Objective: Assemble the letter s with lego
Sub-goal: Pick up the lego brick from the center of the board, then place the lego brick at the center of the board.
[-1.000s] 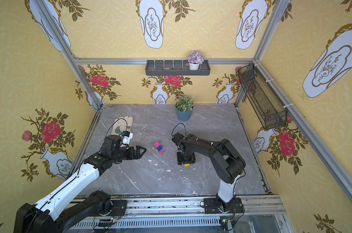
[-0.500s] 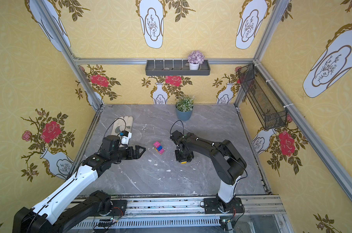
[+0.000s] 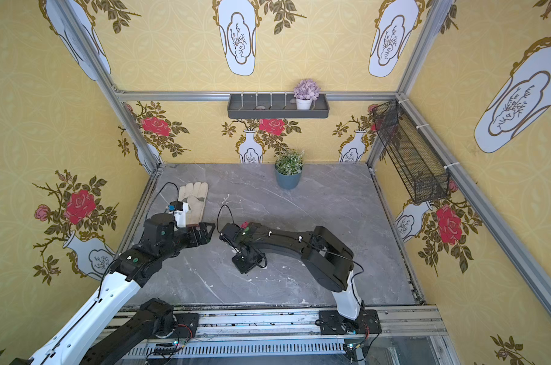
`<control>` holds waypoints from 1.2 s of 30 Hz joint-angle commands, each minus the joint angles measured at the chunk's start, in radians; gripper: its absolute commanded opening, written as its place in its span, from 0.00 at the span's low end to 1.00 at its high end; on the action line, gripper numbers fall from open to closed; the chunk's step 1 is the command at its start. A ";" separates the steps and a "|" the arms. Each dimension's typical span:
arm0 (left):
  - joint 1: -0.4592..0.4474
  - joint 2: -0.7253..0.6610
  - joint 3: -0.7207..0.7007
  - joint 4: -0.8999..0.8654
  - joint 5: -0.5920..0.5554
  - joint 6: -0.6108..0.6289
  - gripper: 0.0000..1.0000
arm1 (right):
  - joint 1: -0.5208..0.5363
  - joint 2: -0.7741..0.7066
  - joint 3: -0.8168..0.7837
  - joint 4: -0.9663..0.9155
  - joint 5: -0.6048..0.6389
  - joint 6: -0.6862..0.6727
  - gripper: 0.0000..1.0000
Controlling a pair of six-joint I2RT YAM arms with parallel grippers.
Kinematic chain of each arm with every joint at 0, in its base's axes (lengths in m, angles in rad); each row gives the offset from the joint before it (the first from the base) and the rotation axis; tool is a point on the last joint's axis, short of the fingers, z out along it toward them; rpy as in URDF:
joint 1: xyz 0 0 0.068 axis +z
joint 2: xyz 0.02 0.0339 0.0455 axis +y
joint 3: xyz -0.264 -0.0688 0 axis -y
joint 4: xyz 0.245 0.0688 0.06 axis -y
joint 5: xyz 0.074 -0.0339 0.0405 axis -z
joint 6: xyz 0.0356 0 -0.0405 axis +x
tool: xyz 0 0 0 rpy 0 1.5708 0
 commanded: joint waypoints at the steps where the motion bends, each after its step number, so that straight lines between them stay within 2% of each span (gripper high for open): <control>1: 0.000 -0.032 0.029 -0.086 -0.175 -0.020 0.99 | 0.000 0.074 0.072 0.000 -0.014 -0.110 0.30; 8: 0.000 -0.079 0.061 -0.116 -0.197 -0.023 0.99 | -0.014 0.182 0.163 -0.026 -0.006 -0.206 0.33; 9: 0.001 -0.080 0.063 -0.118 -0.195 -0.021 0.99 | -0.016 0.185 0.164 -0.028 -0.004 -0.209 0.37; 11: 0.000 -0.072 0.067 -0.111 -0.172 -0.008 0.99 | -0.022 0.176 0.161 -0.033 -0.004 -0.210 0.53; 12: 0.001 -0.068 0.067 -0.101 -0.153 0.002 0.99 | -0.023 0.161 0.157 -0.029 -0.006 -0.207 0.56; 16: 0.000 -0.057 0.065 -0.030 -0.017 0.083 1.00 | -0.056 -0.011 0.077 0.044 -0.044 -0.130 0.61; 21: -0.005 0.025 0.104 0.027 0.262 0.246 0.98 | -0.194 -0.364 -0.195 0.204 -0.094 0.055 0.68; 23: -0.052 0.123 0.167 -0.050 0.297 0.368 0.99 | -0.274 -0.521 -0.325 0.277 -0.126 0.114 0.71; 26: -0.159 0.261 0.271 -0.221 0.169 0.558 0.99 | -0.398 -0.711 -0.477 0.362 -0.182 0.171 0.77; 28: -0.241 0.294 0.289 -0.276 0.120 0.720 0.99 | -0.453 -0.810 -0.548 0.409 -0.201 0.183 0.81; 33: -0.382 0.306 0.240 -0.385 0.125 1.135 0.98 | -0.487 -0.940 -0.651 0.521 -0.167 0.139 0.86; 36: -0.408 0.351 0.180 -0.394 0.064 1.254 0.90 | -0.489 -0.951 -0.658 0.545 -0.150 0.109 0.88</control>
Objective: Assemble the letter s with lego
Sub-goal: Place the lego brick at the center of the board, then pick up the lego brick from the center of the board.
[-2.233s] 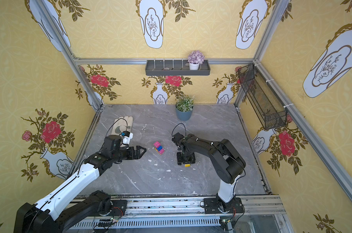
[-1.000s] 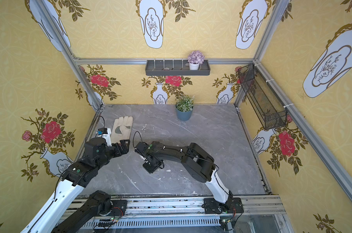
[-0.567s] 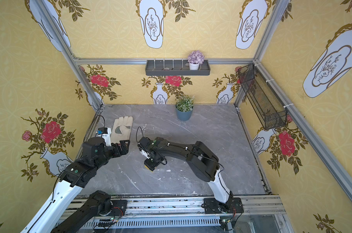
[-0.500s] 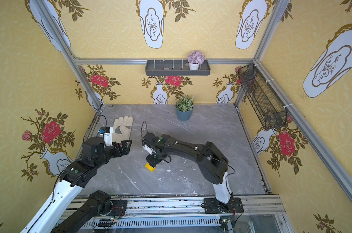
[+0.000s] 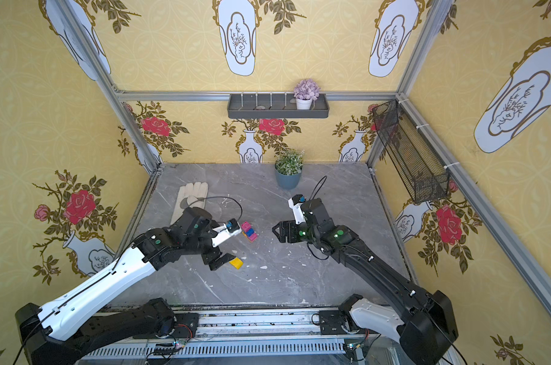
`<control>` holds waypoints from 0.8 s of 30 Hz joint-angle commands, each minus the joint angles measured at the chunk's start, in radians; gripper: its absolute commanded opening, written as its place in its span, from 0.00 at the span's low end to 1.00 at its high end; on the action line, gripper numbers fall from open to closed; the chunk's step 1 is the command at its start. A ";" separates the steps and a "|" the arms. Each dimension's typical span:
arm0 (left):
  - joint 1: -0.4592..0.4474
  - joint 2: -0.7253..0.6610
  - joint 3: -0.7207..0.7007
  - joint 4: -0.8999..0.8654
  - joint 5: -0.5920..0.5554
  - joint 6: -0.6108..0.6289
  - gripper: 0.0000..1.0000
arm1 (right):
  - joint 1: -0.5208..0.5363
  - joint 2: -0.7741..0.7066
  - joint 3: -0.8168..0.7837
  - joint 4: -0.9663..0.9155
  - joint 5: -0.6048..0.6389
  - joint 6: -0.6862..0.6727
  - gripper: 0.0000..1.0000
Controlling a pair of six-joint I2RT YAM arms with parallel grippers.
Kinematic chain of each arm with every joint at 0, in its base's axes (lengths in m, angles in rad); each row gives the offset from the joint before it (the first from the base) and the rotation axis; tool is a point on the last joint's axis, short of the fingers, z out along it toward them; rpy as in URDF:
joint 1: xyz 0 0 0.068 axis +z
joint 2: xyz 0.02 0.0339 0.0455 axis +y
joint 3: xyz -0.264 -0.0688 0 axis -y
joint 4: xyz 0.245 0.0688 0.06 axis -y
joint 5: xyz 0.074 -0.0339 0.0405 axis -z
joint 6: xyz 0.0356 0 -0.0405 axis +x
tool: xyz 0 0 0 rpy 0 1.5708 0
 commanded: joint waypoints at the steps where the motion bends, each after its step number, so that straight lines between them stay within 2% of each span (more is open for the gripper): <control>1: -0.011 0.047 -0.047 -0.071 -0.063 0.267 0.88 | -0.002 0.001 0.003 0.105 0.006 -0.040 0.88; 3: -0.010 0.080 -0.073 -0.045 -0.062 0.306 0.88 | -0.003 0.026 0.017 0.104 -0.002 -0.050 0.88; 7: -0.010 0.118 -0.114 0.043 -0.090 0.392 0.78 | -0.002 0.085 0.029 0.122 -0.030 -0.055 0.88; 9: -0.010 0.133 -0.125 0.097 -0.116 0.423 0.81 | -0.003 0.102 0.026 0.144 -0.042 -0.048 0.88; 15: -0.009 0.257 -0.091 0.173 -0.142 0.518 0.82 | -0.013 0.143 0.024 0.170 -0.061 -0.044 0.88; 21: 0.002 0.372 -0.043 0.172 -0.052 0.542 0.79 | -0.042 0.145 0.017 0.182 -0.073 -0.050 0.88; 24: 0.024 0.415 -0.037 0.155 -0.005 0.549 0.72 | -0.051 0.134 0.005 0.185 -0.074 -0.046 0.88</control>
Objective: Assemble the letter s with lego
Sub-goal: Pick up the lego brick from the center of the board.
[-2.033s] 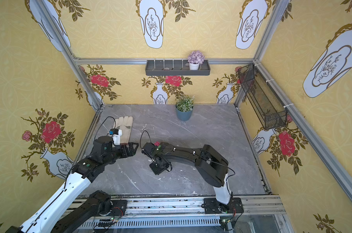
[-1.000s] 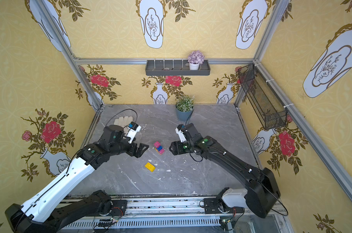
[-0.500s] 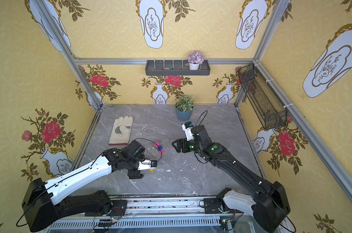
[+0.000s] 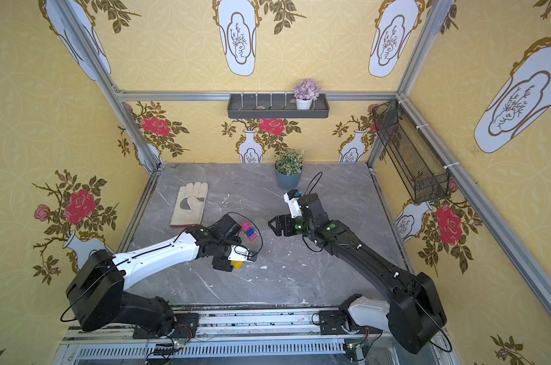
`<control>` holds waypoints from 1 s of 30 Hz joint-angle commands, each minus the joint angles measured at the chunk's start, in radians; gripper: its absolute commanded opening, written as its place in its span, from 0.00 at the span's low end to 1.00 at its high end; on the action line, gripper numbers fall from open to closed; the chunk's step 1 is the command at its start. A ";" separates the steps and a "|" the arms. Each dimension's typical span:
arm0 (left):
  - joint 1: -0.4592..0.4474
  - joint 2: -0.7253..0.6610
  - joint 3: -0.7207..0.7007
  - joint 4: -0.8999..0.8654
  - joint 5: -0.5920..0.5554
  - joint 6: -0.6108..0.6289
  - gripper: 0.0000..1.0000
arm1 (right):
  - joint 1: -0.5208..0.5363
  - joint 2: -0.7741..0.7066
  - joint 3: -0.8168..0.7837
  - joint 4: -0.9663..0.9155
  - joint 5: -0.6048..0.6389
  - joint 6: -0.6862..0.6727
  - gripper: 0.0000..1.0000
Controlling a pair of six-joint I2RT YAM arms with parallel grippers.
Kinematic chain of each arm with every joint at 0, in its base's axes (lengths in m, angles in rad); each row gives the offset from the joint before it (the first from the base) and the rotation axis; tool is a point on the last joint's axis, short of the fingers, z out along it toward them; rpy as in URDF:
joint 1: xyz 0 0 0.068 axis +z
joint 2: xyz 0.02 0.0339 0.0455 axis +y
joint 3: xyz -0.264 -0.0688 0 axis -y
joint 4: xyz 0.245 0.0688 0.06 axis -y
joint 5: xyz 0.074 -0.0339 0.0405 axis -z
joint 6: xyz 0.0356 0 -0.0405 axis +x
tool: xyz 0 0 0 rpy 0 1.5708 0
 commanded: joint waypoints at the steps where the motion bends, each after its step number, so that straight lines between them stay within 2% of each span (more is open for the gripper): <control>1: 0.020 0.028 0.002 -0.011 0.079 0.025 0.71 | -0.007 -0.012 -0.012 0.048 -0.007 -0.005 0.88; 9: 0.032 0.057 -0.061 0.059 0.105 0.020 0.70 | -0.020 -0.016 -0.027 0.042 -0.008 -0.008 0.88; 16: 0.032 0.090 -0.063 0.097 0.082 0.010 0.66 | -0.023 -0.007 -0.030 0.054 -0.018 -0.005 0.88; 19: 0.032 0.099 -0.063 0.099 0.093 0.005 0.62 | -0.023 -0.004 -0.038 0.061 -0.018 0.001 0.88; 23: 0.032 0.085 -0.081 0.102 0.096 -0.007 0.52 | -0.022 0.003 -0.037 0.068 -0.019 0.004 0.88; 30: 0.035 0.049 -0.130 0.123 0.091 -0.011 0.43 | -0.024 0.025 -0.028 0.081 -0.026 0.003 0.88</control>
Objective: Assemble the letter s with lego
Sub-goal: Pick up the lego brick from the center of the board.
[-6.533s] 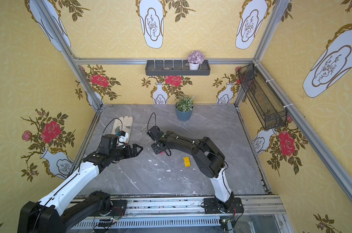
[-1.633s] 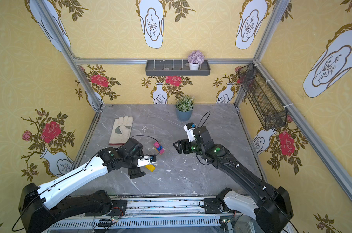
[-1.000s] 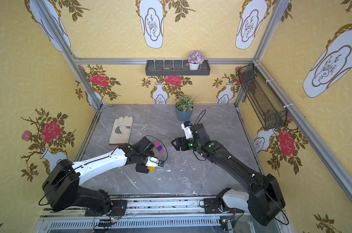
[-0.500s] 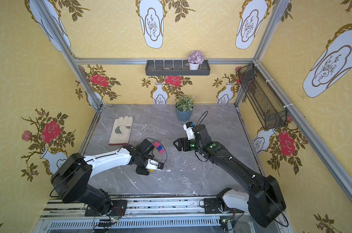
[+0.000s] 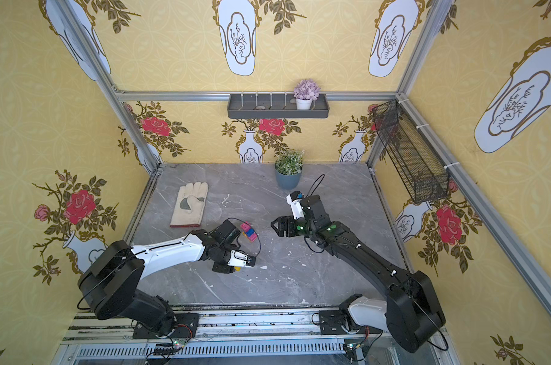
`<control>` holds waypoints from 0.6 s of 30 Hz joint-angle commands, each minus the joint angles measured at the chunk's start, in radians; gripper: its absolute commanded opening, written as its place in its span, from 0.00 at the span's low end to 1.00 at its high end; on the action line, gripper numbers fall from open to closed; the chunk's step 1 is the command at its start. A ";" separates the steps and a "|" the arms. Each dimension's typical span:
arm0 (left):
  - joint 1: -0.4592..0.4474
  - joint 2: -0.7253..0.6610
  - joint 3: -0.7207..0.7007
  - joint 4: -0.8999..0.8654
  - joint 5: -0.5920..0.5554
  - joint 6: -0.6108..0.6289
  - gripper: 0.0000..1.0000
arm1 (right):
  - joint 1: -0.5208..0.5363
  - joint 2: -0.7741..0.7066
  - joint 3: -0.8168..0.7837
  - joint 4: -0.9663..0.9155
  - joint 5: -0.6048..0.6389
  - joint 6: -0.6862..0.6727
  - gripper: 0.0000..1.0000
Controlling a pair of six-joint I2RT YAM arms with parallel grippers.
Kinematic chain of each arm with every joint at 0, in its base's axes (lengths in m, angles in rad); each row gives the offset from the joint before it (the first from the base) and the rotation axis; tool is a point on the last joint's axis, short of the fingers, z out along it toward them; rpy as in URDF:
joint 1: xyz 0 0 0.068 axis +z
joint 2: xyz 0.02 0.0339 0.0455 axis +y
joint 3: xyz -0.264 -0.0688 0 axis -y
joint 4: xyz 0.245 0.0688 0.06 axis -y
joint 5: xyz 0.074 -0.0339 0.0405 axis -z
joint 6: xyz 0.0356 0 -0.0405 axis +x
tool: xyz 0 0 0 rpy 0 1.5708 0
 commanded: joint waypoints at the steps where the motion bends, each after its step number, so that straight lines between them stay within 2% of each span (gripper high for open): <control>1: 0.004 -0.003 -0.012 0.004 0.009 -0.007 0.42 | 0.001 0.009 0.009 0.053 -0.015 0.003 0.88; 6: 0.005 -0.004 -0.020 0.006 0.015 -0.013 0.42 | 0.002 0.017 0.000 0.064 -0.021 0.011 0.88; 9: 0.007 -0.017 -0.027 0.004 0.025 -0.022 0.37 | 0.001 0.013 -0.007 0.072 -0.025 0.004 0.88; 11: 0.007 -0.028 -0.029 0.001 0.028 -0.028 0.29 | 0.001 -0.003 -0.025 0.098 -0.034 -0.017 0.88; 13: 0.010 -0.047 -0.028 0.000 0.031 -0.040 0.13 | 0.001 -0.031 -0.061 0.147 -0.045 -0.057 0.88; 16: 0.025 -0.083 -0.022 -0.010 0.042 -0.065 0.00 | 0.000 -0.043 -0.107 0.205 -0.062 -0.136 0.89; 18: 0.042 -0.116 -0.013 -0.013 0.056 -0.102 0.00 | -0.001 -0.006 -0.106 0.202 -0.066 -0.179 0.89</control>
